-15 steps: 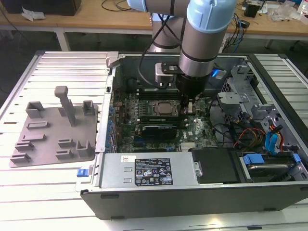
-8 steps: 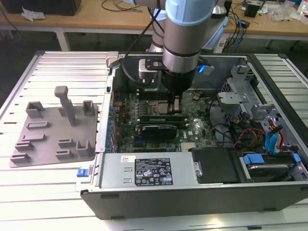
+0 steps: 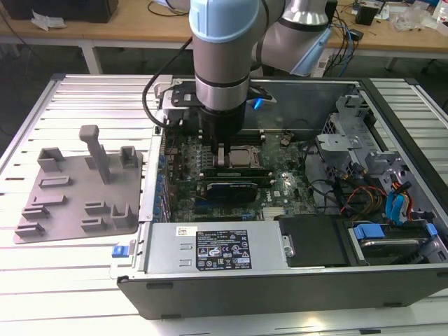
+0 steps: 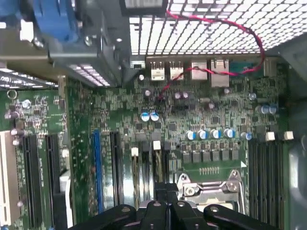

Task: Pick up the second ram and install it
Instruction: 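Press down the second ram until it locks into place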

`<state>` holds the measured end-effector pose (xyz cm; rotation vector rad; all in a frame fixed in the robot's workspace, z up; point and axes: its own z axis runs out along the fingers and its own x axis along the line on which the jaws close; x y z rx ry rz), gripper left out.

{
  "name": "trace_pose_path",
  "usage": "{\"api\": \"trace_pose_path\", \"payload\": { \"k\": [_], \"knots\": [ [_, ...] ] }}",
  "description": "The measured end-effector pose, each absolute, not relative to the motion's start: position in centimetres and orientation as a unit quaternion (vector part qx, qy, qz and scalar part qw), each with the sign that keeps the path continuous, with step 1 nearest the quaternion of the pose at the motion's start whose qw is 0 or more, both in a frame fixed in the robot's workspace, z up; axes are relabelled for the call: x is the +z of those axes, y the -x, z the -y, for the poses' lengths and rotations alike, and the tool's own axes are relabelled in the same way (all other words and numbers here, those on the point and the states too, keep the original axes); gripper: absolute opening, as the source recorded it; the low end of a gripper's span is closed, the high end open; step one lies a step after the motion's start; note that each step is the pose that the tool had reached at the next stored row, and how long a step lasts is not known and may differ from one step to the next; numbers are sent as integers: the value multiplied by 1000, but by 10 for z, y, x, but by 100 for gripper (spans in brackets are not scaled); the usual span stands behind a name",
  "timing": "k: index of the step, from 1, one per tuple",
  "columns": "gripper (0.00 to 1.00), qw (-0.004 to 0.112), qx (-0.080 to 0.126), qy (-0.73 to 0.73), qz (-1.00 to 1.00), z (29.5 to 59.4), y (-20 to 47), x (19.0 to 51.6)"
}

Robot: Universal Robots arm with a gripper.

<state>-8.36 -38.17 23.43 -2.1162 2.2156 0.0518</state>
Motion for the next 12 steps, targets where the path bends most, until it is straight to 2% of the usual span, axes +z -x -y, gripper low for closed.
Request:
{"api": "trace_pose_path", "payload": {
  "k": [7,12],
  "knots": [
    [8,38,17,690,-723,382,85,228],
    [8,36,20,690,-723,382,76,240]
  ]
}}
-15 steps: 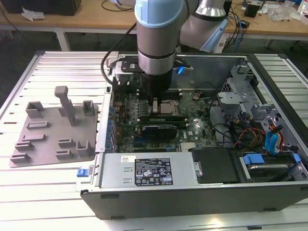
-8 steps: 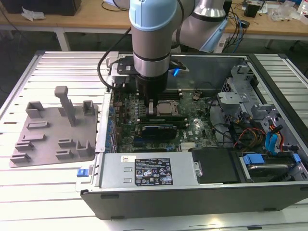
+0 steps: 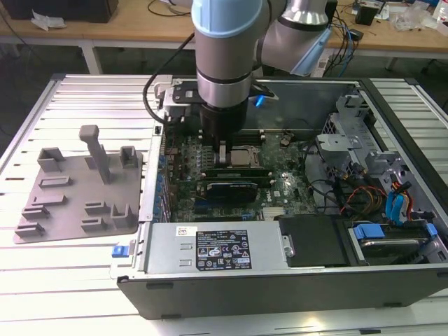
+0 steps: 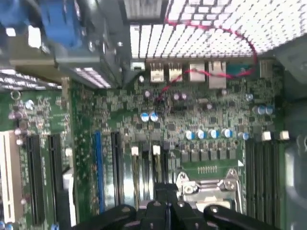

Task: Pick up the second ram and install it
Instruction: 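Press down the second ram until it locks into place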

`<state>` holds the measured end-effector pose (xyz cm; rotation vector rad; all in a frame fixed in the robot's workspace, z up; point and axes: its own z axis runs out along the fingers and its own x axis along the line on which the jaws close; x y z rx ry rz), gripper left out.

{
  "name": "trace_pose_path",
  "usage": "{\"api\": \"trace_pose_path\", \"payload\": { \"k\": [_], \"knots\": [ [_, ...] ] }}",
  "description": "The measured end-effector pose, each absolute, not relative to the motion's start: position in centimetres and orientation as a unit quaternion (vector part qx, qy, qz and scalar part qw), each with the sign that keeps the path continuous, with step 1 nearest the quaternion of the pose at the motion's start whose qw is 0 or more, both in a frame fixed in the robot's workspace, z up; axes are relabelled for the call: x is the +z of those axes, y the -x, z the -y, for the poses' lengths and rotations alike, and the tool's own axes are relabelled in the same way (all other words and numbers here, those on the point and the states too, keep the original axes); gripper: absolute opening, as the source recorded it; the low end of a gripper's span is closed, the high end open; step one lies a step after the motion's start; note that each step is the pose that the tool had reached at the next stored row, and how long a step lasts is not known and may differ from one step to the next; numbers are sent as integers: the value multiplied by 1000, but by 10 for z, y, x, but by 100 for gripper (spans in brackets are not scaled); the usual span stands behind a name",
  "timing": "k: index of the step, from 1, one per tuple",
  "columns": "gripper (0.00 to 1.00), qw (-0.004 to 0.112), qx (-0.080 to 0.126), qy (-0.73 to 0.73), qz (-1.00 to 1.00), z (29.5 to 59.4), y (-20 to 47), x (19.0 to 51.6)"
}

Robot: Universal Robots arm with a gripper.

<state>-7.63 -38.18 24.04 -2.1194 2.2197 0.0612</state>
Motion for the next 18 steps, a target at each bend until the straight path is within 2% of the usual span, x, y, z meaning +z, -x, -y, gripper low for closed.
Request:
{"api": "trace_pose_path", "payload": {
  "k": [4,5,7,13,18],
  "knots": [
    [8,22,33,690,-723,382,52,240],
    [8,15,40,689,-723,382,41,240],
    [8,11,44,689,-723,382,31,240],
    [8,10,45,689,-723,382,28,268],
    [8,10,45,689,-723,382,28,269]
  ]
}}
